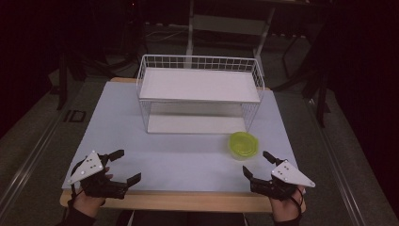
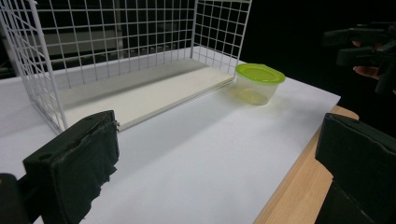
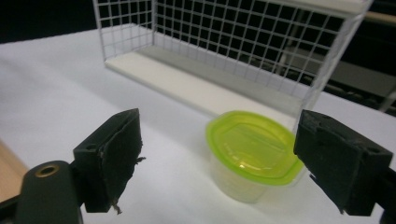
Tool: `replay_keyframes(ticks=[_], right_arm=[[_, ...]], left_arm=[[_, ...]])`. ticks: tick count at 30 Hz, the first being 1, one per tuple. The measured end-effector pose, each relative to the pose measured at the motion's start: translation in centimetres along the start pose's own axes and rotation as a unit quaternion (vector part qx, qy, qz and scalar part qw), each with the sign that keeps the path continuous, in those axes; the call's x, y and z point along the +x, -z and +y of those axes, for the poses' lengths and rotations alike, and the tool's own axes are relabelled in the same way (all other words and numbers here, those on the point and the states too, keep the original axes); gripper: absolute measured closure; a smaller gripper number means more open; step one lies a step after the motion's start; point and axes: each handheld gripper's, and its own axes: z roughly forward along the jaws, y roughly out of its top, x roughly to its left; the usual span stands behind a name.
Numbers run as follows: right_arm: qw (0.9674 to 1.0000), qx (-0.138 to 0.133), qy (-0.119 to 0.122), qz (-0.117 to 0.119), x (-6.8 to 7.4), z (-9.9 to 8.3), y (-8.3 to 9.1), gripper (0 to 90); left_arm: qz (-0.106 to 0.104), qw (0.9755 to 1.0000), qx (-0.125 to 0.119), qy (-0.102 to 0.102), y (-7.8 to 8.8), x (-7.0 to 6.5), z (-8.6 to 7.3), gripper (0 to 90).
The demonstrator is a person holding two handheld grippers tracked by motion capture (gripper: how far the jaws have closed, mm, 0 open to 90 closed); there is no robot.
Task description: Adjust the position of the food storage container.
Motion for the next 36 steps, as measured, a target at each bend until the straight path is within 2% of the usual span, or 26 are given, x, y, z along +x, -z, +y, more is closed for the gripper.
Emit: replay_keyframes(ticks=[4, 8, 11, 13, 16, 17, 19, 22, 25, 27, 31, 34, 36], right_arm=[[0.9997, 0.013, 0.020, -0.007, 0.5, 0.1, -0.2, 15.4], [0.9993, 0.009, 0.034, -0.008, 1.0, 0.3, -0.1, 15.8], [0.9992, 0.004, 0.040, 0.006, 1.5, 0.8, 0.1, 15.7], [0.9981, -0.004, 0.060, 0.012, 2.0, 1.5, 0.4, 15.2], [0.9972, -0.015, 0.072, 0.016, 2.4, 2.2, 0.8, 13.9], [0.9959, -0.023, 0.086, 0.009, 2.6, 2.8, 1.1, 13.9], [0.9955, -0.035, 0.088, 0.010, 2.8, 3.8, 1.6, 13.8], [0.9954, -0.039, 0.087, 0.008, 2.7, 5.0, 2.0, 12.3], [0.9965, -0.042, 0.070, 0.018, 2.3, 6.2, 2.2, 11.3], [0.9965, -0.052, 0.065, 0.008, 2.2, 6.9, 2.3, 10.0], [0.9970, -0.052, 0.057, 0.000, 1.4, 7.9, 1.9, 10.6], [0.9973, -0.044, 0.058, -0.013, 0.6, 8.3, 1.4, 15.6], [0.9976, -0.039, 0.054, -0.018, 0.0, 8.4, 1.0, 23.4]], left_arm=[[0.000, 1.0000, 0.002, -0.002, 0.0, -0.1, 0.0, 0.5], [-0.003, 1.0000, 0.005, -0.001, -0.2, 0.0, -0.1, 0.5], [-0.001, 1.0000, 0.005, 0.000, -0.1, 0.1, -0.1, 0.5], [-0.002, 1.0000, 0.002, 0.001, -0.1, 0.0, -0.1, 0.5], [-0.001, 1.0000, 0.003, -0.001, -0.1, 0.0, -0.1, 0.5], [-0.002, 1.0000, 0.003, -0.001, -0.1, 0.0, -0.1, 0.5], [-0.002, 1.0000, 0.003, 0.000, -0.1, 0.0, -0.1, 0.5], [-0.003, 1.0000, 0.002, 0.002, -0.1, 0.1, -0.1, 0.5], [-0.003, 1.0000, 0.002, 0.004, -0.1, 0.1, -0.1, 0.5], [-0.003, 1.0000, 0.001, 0.006, -0.1, 0.2, -0.1, 0.5], [-0.004, 1.0000, 0.001, 0.007, 0.0, 0.2, -0.1, 0.5], [-0.004, 1.0000, 0.001, 0.007, -0.1, 0.2, -0.1, 0.5], [-0.004, 1.0000, 0.002, 0.007, -0.1, 0.2, -0.1, 0.5]])
